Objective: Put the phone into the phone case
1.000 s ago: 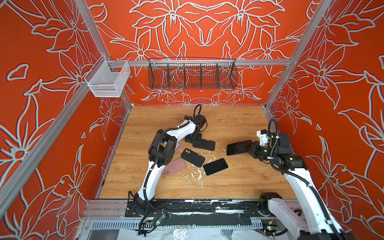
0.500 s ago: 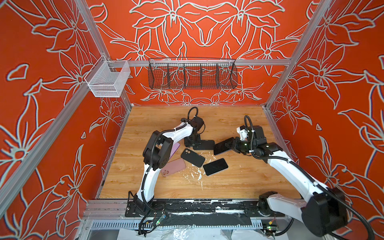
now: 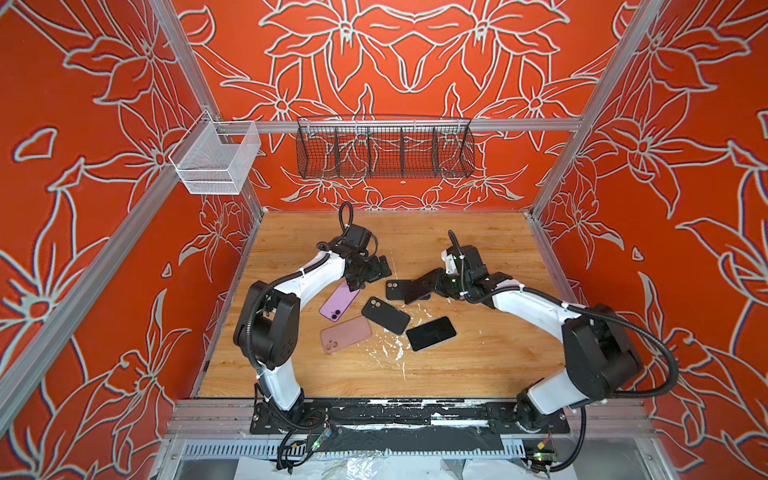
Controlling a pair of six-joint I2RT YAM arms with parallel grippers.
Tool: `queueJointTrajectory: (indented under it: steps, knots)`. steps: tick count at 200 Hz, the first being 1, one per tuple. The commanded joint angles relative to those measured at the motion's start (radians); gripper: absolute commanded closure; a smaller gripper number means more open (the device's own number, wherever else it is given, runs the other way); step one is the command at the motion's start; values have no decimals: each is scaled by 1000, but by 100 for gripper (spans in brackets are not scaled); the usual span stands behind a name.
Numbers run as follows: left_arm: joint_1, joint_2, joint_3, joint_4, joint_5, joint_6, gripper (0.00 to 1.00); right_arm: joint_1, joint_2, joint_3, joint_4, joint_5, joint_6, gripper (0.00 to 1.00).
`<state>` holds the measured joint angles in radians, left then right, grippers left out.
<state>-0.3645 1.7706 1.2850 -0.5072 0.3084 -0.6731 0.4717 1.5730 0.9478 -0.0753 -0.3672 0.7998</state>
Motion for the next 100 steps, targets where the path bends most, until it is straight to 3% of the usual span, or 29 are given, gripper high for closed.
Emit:
queueJointTrajectory:
  steps: [1, 55, 100]
  knots:
    - [4, -3, -58, 146, 122, -63, 3, 28, 53, 71, 110, 31, 40, 100]
    - [3, 25, -149, 343, 182, -162, 3, 70, 138, 92, 182, 47, 53, 100]
    - [4, 60, -153, 392, 183, -190, 3, 73, 170, 73, 215, 56, 52, 100]
